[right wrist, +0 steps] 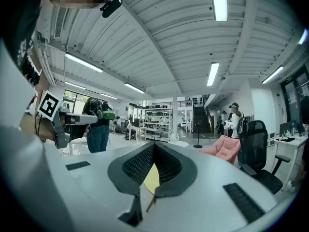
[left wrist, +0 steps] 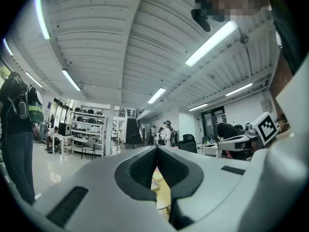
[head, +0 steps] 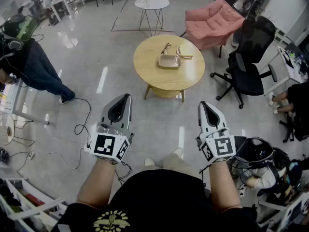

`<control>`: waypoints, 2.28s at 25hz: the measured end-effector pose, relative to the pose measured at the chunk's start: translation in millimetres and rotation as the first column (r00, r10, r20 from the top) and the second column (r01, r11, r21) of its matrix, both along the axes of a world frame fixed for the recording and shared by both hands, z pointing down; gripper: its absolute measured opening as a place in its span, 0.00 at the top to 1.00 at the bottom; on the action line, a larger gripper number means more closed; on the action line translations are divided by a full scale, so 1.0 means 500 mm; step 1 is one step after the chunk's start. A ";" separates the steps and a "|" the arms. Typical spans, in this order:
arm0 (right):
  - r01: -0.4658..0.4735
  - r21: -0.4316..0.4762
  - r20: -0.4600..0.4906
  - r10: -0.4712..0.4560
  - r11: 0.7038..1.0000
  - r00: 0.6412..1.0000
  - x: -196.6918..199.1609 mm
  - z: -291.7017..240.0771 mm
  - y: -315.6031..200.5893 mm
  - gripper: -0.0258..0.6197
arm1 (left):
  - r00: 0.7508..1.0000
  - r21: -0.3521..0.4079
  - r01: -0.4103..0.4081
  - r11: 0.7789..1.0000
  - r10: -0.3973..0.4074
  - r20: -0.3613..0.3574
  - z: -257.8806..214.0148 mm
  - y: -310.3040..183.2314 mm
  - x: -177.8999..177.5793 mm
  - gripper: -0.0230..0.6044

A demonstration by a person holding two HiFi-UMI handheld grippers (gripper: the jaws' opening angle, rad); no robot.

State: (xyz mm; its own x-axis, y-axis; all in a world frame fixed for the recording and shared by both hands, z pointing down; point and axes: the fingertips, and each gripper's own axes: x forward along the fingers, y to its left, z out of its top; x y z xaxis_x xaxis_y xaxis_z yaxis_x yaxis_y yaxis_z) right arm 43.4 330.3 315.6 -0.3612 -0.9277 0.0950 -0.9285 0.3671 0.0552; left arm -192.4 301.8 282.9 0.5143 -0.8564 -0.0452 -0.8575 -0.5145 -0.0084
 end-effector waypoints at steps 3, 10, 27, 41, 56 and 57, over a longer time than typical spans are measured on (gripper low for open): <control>-0.008 0.000 0.000 0.008 1.000 1.000 -0.021 -0.004 0.022 0.94 | 1.000 0.006 -0.010 1.000 0.010 -0.005 -0.002 0.021 -0.014 0.94; -0.035 0.024 0.025 0.035 0.999 0.999 -0.019 -0.026 0.052 0.94 | 1.000 0.016 -0.015 1.000 0.016 -0.018 -0.014 0.040 -0.023 0.94; 0.016 0.005 0.030 -0.016 1.000 0.999 0.004 -0.001 -0.040 0.94 | 0.999 0.048 0.023 0.999 -0.024 0.022 0.016 -0.042 0.001 0.94; 0.035 -0.032 0.031 -0.034 0.999 0.999 0.077 0.021 -0.198 0.94 | 0.999 -0.005 0.042 0.999 -0.042 0.009 0.058 -0.198 0.070 0.94; 0.048 -0.030 0.070 -0.046 0.998 0.996 0.190 0.022 -0.371 0.94 | 0.999 -0.014 0.042 0.999 -0.042 0.023 0.058 -0.372 0.191 0.94; 0.052 -0.029 0.072 -0.050 0.998 0.996 0.201 0.021 -0.383 0.94 | 0.999 -0.008 0.048 0.999 -0.048 0.024 0.052 -0.383 0.200 0.94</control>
State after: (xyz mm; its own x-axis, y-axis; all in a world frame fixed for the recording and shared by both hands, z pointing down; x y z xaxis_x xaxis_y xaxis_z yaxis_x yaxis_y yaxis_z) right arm 143.9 138.6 326.2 -0.4150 -0.9048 0.0960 -0.9096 0.4148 -0.0223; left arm -92.3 110.3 309.0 0.4735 -0.8804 -0.0258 -0.8807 -0.4730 -0.0247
